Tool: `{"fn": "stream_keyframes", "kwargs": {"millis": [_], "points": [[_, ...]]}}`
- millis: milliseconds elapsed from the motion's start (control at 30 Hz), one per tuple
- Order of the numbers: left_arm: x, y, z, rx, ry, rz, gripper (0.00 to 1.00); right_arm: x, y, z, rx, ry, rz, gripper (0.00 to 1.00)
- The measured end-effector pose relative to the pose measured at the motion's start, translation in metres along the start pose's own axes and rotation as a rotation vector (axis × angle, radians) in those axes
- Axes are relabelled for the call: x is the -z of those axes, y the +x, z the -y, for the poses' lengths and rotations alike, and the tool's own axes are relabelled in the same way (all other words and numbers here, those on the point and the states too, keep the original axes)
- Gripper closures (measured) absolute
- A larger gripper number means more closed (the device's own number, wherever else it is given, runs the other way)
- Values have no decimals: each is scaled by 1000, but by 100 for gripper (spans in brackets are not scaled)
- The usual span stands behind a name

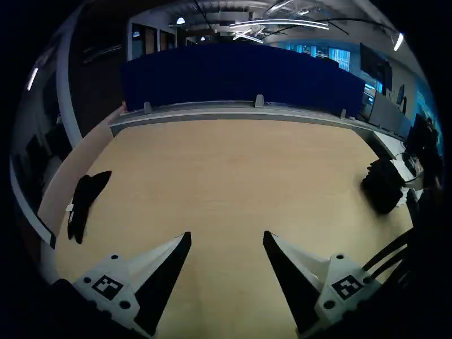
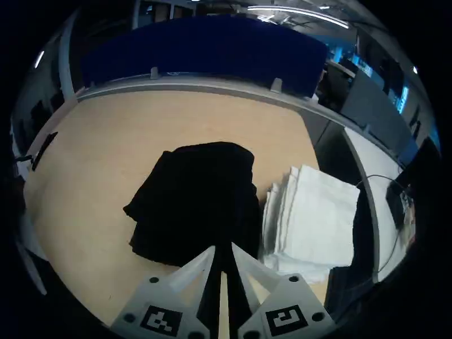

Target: Fold towel

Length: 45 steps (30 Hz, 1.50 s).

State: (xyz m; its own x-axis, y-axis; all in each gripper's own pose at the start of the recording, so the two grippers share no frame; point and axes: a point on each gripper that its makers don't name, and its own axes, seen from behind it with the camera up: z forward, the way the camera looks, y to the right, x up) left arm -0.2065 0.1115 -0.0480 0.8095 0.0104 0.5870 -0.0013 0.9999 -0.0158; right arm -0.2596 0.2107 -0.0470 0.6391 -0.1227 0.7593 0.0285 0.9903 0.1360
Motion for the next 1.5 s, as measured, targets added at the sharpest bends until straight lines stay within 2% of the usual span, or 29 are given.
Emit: {"fn": "stream_keyframes", "kwargs": {"millis": [400,700,933,1067,1167,1300,1400,1500], "points": [[1,-3,1,-2,5,4,6,-14,-31,-4,-44,-27,46,95],[1,-6,0,-6,3,10,6,-20,-32,-11,-83,-54,44,95],[1,-5,2,-7,6,8,6,-16,-28,-9,-90,-70,8,91],[2,-5,3,-2,6,6,6,-11,-27,-8,-104,-77,-11,76],[2,-4,4,0,5,4,6,-8,-27,-12,-116,-94,-21,58],[2,-4,3,-2,3,2,6,-2,-23,-16,-126,-113,-40,48],[2,-4,2,-1,0,2,6,1,-20,-18,-130,-124,-55,31],[2,-3,2,0,-4,0,6,3,-16,-18,-131,-134,-69,10]]}}
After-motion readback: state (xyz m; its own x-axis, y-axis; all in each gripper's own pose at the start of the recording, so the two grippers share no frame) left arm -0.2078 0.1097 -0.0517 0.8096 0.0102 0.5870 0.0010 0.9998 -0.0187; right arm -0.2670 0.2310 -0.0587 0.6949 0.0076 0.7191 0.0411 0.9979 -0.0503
